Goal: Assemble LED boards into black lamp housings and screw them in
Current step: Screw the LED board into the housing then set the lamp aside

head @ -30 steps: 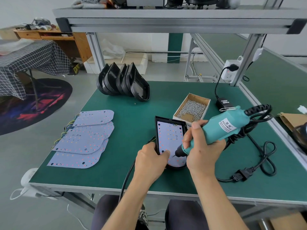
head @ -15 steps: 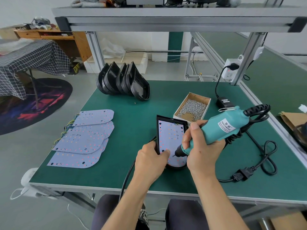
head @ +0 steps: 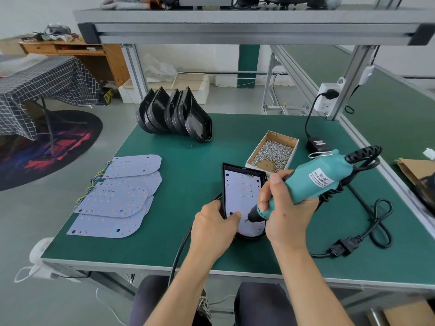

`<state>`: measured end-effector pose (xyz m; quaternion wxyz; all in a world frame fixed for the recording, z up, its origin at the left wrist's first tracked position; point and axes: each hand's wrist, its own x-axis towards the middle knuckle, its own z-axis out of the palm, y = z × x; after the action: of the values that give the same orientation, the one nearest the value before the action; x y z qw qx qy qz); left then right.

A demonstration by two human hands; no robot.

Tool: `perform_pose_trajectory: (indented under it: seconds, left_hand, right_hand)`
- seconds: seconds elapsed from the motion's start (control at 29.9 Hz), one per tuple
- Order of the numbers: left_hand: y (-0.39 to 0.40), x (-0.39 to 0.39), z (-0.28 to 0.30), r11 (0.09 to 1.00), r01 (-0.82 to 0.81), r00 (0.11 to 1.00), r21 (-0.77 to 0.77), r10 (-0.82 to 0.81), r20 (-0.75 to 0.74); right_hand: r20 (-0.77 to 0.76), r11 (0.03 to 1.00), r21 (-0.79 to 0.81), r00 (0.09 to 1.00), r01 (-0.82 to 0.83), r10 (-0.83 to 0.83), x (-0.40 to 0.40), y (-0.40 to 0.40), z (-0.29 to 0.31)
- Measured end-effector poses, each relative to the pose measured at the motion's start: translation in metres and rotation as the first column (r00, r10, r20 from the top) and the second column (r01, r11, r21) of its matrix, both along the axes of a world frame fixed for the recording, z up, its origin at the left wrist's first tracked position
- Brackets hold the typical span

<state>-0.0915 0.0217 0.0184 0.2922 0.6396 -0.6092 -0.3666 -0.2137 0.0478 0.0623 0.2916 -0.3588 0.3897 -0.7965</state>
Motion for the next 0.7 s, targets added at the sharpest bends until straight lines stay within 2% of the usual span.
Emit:
perform_pose_trajectory:
  seconds: [0.13, 0.2, 0.4, 0.54, 0.64, 0.7]
  left_hand:
    - [0.001, 0.000, 0.002, 1.000, -0.004, 1.000, 0.008, 0.004, 0.006]
    - [0.001, 0.000, 0.003, 1.000, 0.002, 1.000, 0.017, -0.002, 0.011]
    - [0.003, 0.002, 0.007, 1.000, 0.016, 1.000, 0.020, -0.016, -0.007]
    - [0.011, 0.005, 0.013, 1.000, -0.011, 0.999, 0.024, 0.010, 0.045]
    - [0.017, 0.011, 0.021, 0.994, -0.053, 0.983, -0.099, 0.069, 0.171]
    - [0.016, 0.013, 0.032, 0.963, -0.087, 0.977, -0.255, 0.133, 0.169]
  right_hand:
    - [-0.034, 0.997, -0.043, 0.997, -0.071, 0.070, -0.004, 0.002, -0.002]
    - [0.016, 0.995, -0.048, 0.996, -0.086, 0.087, -0.008, 0.002, 0.000]
    - [0.291, 0.989, -0.137, 0.951, -0.062, 0.100, -0.036, 0.007, 0.018]
    - [0.500, 0.982, -0.098, 0.845, -0.163, 0.191, -0.064, 0.013, 0.004]
    - [0.612, 0.975, -0.082, 0.762, -0.205, 0.212, -0.078, 0.016, -0.015]
    - [0.646, 0.970, -0.090, 0.729, -0.224, 0.228, -0.084, 0.017, -0.023]
